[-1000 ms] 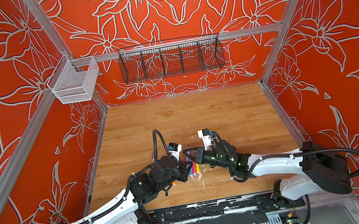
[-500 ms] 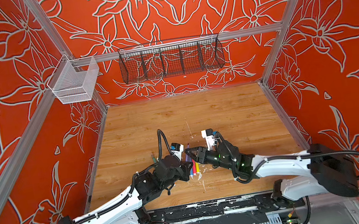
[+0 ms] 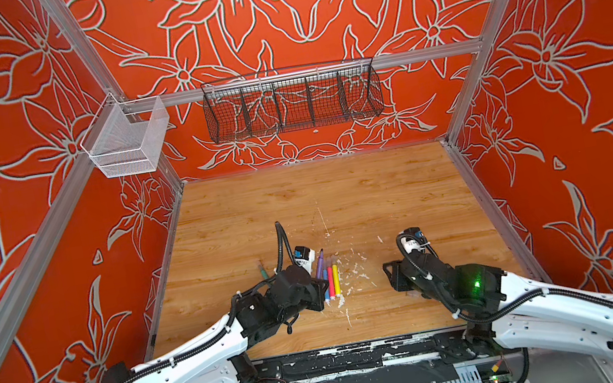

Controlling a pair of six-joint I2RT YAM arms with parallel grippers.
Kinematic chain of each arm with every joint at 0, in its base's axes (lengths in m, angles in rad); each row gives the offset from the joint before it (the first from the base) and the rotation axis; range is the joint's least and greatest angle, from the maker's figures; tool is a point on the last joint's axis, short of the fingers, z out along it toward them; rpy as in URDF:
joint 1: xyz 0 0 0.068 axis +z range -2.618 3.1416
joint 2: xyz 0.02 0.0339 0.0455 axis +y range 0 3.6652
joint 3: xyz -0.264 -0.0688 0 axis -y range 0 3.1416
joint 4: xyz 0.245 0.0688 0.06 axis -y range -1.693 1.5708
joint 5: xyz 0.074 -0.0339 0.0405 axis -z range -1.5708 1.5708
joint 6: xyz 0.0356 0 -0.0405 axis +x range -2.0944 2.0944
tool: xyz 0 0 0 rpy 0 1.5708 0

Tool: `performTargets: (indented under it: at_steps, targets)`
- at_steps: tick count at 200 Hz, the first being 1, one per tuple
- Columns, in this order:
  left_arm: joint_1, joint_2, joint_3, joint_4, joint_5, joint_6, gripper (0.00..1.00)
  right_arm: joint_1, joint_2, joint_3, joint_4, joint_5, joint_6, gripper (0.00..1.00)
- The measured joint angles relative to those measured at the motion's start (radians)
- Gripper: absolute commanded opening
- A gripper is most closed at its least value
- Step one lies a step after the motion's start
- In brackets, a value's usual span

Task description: Insert the pens into the pen caps

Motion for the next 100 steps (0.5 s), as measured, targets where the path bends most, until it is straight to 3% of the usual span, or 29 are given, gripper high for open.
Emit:
performTargets:
  at_steps: [26, 100]
  targets:
    - [0.0, 0.018, 0.0, 0.001, 0.006, 0.0, 0.0, -0.006, -0.037, -0.057, -0.093, 0.011, 0.033, 0.53]
    - [0.0, 0.023, 0.0, 0.001, 0.008, 0.0, 0.0, -0.033, 0.04, -0.174, -0.118, -0.042, 0.098, 0.55]
